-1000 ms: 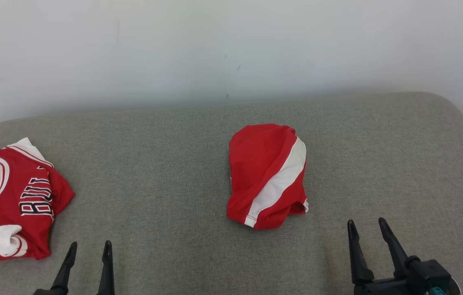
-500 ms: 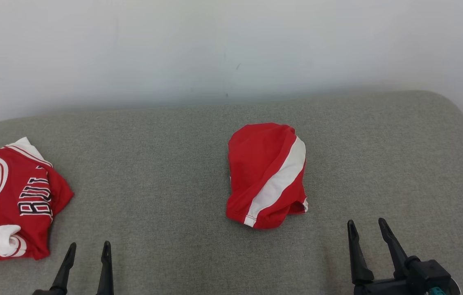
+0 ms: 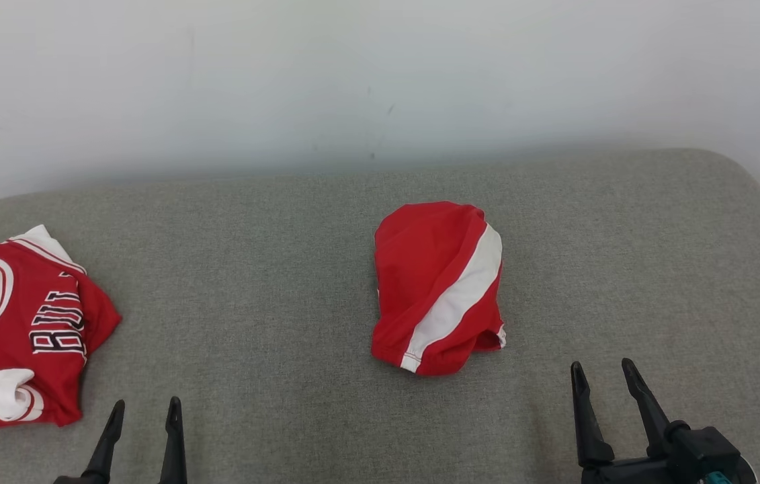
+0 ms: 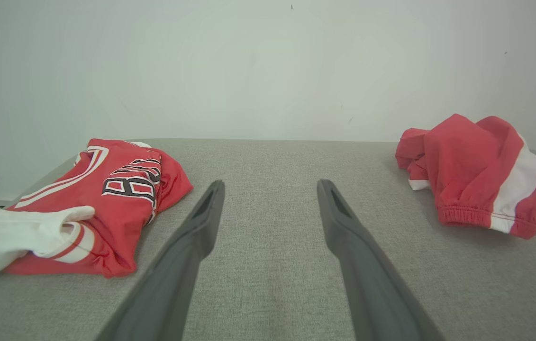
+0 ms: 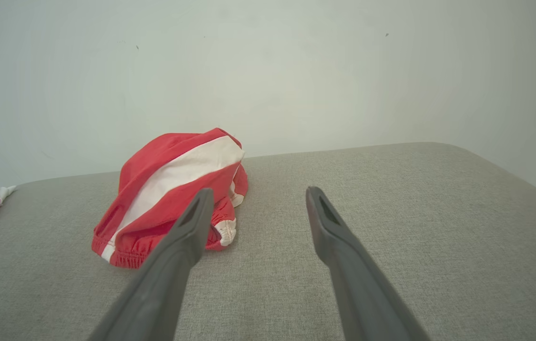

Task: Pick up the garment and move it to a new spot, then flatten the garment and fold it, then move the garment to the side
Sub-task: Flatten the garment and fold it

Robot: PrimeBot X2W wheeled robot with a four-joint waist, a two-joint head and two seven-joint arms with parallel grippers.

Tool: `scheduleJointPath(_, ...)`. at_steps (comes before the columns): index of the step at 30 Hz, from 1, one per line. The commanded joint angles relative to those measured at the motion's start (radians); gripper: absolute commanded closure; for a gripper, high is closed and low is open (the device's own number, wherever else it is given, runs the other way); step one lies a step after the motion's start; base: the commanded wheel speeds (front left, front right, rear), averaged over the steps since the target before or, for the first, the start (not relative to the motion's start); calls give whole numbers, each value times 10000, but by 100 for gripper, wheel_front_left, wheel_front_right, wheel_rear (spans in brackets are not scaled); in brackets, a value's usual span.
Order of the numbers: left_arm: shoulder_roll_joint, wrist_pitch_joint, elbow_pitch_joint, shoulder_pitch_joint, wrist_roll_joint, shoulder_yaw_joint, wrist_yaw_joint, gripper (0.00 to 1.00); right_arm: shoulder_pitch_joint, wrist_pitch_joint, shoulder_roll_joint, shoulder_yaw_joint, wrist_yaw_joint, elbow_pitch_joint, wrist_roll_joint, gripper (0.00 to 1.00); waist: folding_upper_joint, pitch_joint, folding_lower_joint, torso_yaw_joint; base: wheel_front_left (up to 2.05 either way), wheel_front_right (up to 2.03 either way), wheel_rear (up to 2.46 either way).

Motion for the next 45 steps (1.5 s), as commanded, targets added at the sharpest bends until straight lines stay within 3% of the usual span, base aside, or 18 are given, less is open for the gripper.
scheduleJointPath(1,-59,-38,83,-126,-59,34,12,0,43,-5,13,0,-22,-8,-35,0,0,5,-1,8,0,0,0)
scheduleJointPath(10,-243,-38,491,-1083,-197,-792,13,0,-118,-5,13,67,-22,-11,-13,0,0,193,-1,-59,0,0,0)
scheduleJointPath(29,-198,-36,2969,-4052,-741,-4785,12,0,-726,-5,16,221,-22,-21,377,0,0,1423,-1,-1392,0,0,0)
scheduleJointPath(44,-387,-12,6456,-5457,-663,-5339,63,0,-985,-5,14,266,-22,-52,486,0,0,1849,-1,-2307,0,0,0)
scheduleJointPath(45,-419,13,6678,-5552,-645,-5410,61,51,-994,-5,16,258,-22,-56,480,0,0,1851,-1,-2327,0,0,0)
